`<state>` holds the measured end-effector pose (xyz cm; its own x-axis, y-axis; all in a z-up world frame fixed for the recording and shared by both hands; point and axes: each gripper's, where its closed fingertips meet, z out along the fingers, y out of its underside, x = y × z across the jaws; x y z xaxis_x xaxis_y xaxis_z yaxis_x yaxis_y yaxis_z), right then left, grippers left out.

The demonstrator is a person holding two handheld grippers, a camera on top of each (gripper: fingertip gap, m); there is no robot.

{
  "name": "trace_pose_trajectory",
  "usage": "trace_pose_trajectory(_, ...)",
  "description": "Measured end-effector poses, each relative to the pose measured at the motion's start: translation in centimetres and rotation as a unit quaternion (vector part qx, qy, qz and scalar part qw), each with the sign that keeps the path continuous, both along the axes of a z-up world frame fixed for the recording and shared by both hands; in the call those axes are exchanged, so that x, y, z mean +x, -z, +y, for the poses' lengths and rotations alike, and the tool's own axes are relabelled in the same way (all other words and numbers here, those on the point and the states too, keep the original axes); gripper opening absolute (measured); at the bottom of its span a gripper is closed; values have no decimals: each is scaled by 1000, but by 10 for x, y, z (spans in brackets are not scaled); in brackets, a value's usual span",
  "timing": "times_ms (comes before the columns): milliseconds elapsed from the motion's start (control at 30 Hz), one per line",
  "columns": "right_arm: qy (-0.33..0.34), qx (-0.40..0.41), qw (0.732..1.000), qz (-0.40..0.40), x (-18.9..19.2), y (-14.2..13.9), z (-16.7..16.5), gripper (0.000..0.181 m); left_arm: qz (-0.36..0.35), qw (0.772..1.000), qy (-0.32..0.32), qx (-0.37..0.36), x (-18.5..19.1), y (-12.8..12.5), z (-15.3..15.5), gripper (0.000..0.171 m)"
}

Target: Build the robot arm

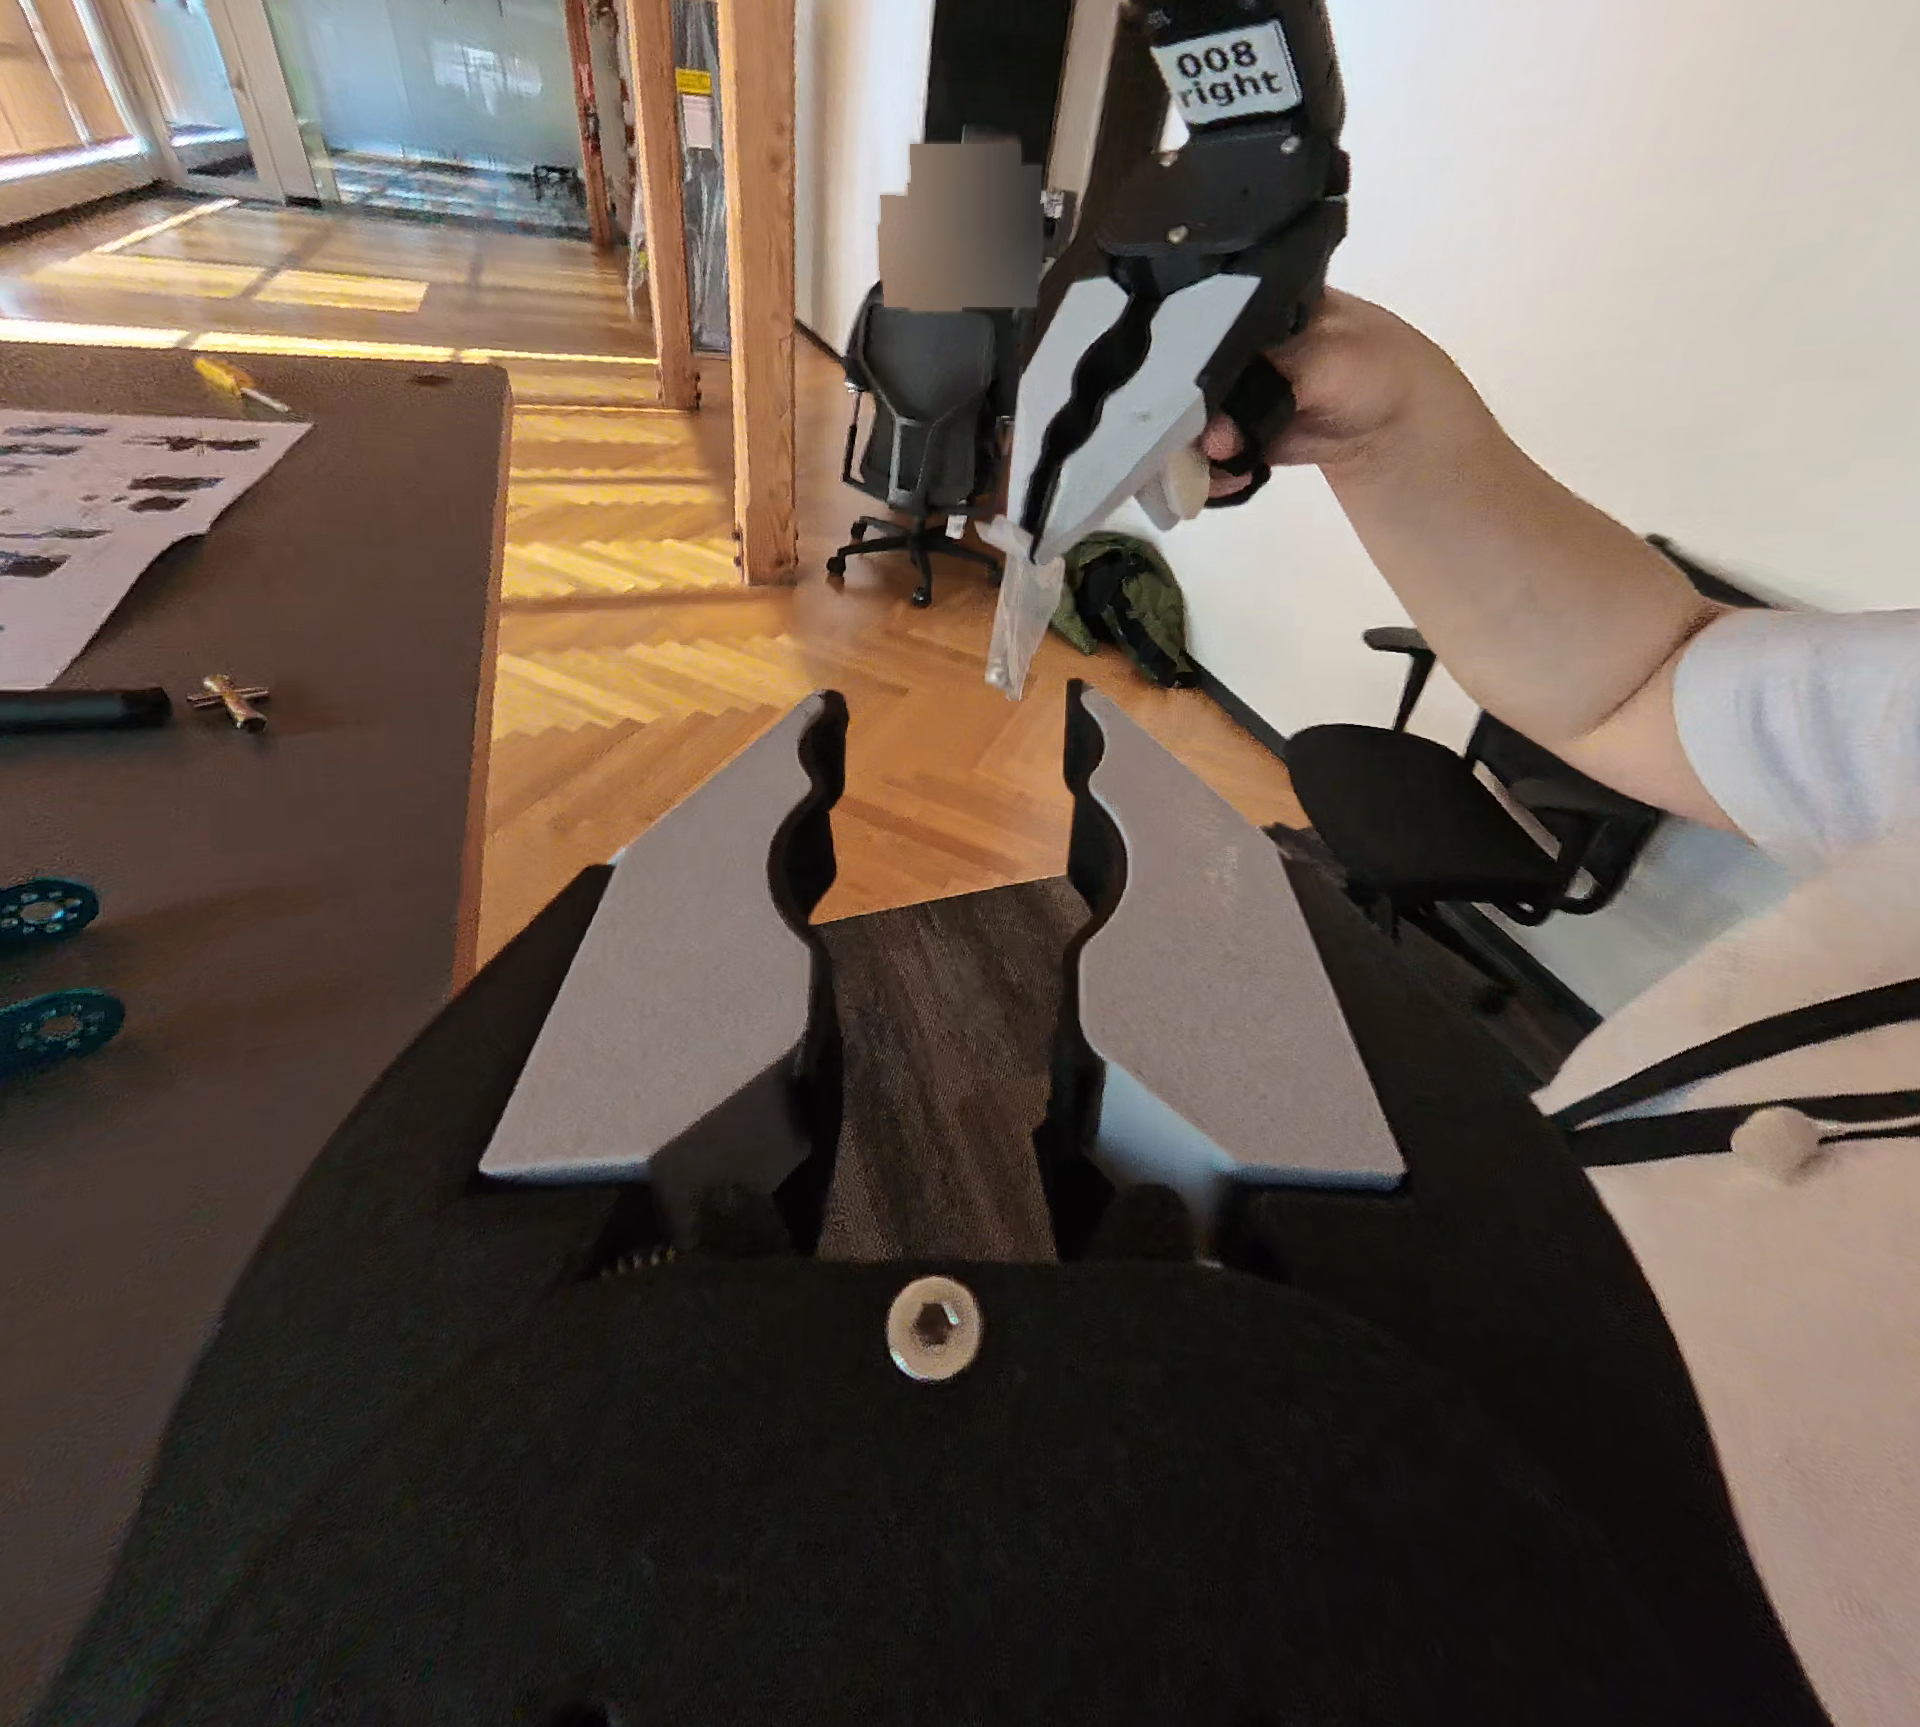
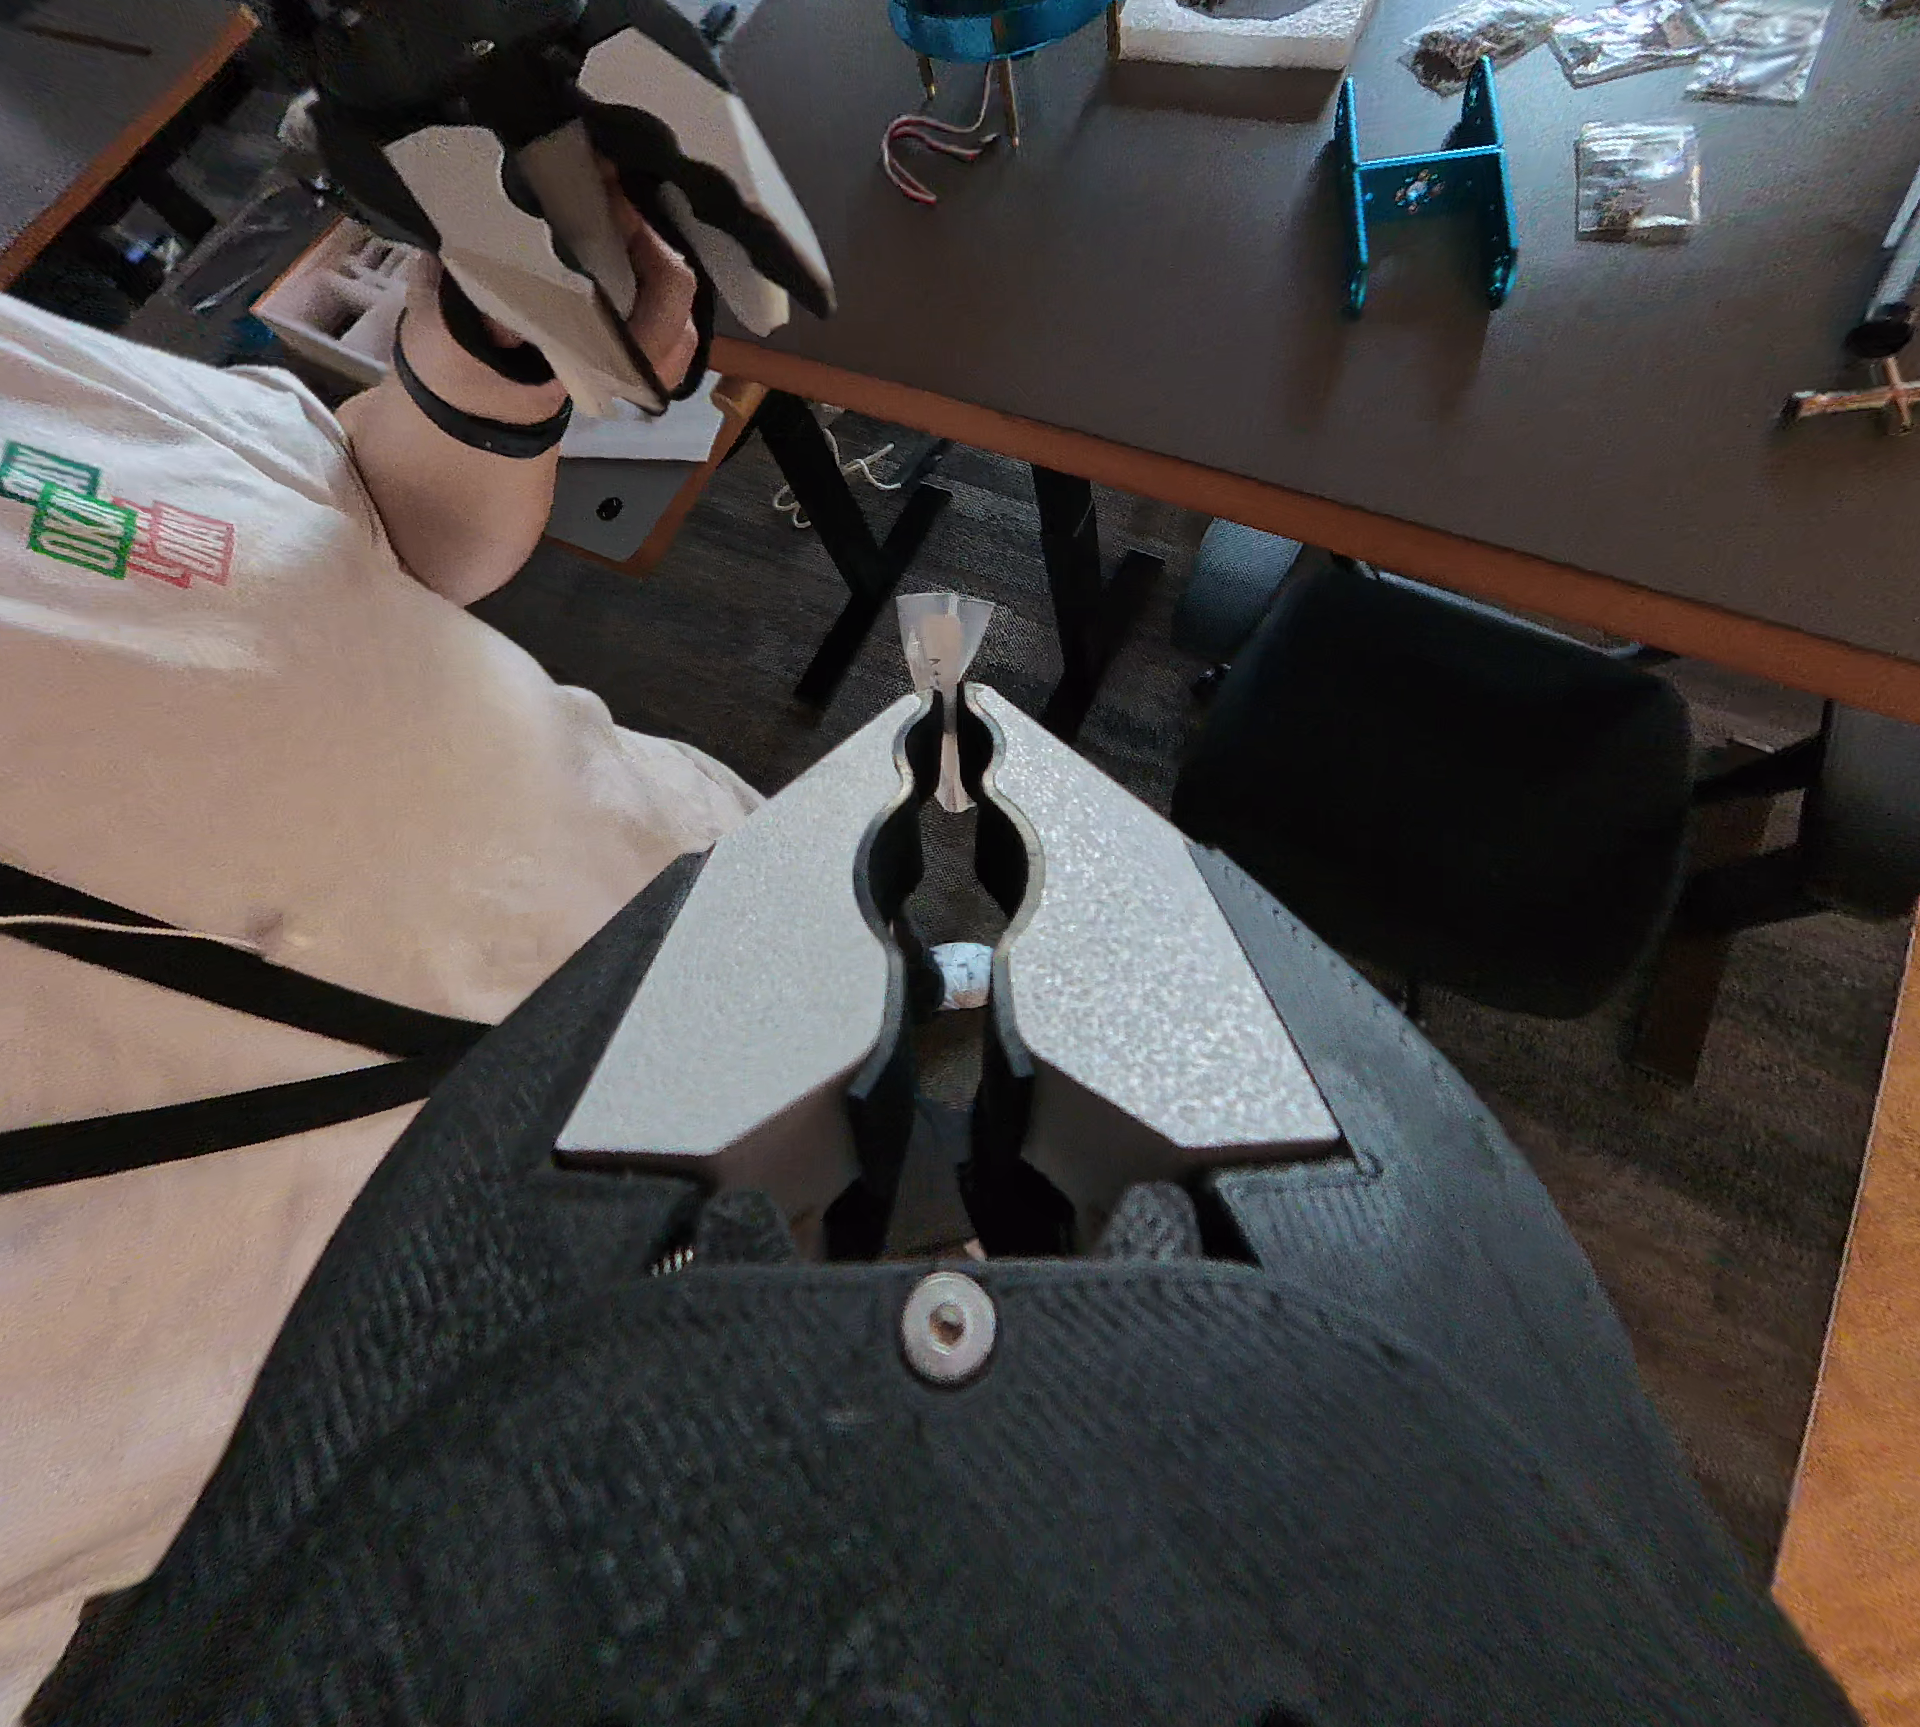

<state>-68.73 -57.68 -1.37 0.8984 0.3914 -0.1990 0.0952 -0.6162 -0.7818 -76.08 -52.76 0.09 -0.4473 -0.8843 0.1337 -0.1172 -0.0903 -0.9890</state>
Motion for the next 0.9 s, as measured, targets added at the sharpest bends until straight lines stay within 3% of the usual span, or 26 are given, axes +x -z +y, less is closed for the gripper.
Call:
trace_pose_trajectory(200, -136, 43, 990, 15, 60, 26, 36, 2, 15, 991, -124, -41, 84, 31, 13, 38)
trace_pose_trajectory(267, -195, 49, 979, 31, 69, 29, 43, 2, 24, 983, -178, -49, 103, 39, 21, 36)
trace_pose_trajectory(433, -292, 54, 952, 78, 82, 28, 75, 2, 70, 968, -236, -52, 138, 53, 38, 30)
trace_pose_trajectory(533, -340, 55, 934, 89, 77, 33, 97, 2, 83, 956, -271, -70, 143, 62, 60, 26)
trace_pose_trajectory(633, -380, 60, 918, 94, 66, 40, 120, 2, 81, 957, -261, -102, 138, 67, 74, 2)
trace_pose_trajectory(733, -415, 60, 901, 113, 49, 45, 146, 3, 92, 960, -238, -111, 124, 73, 90, 0)
trace_pose_trajectory(900, -449, 79, 873, 172, 31, 37, 196, 32, 78, 960, -256, -76, 88, 66, 136, 0)
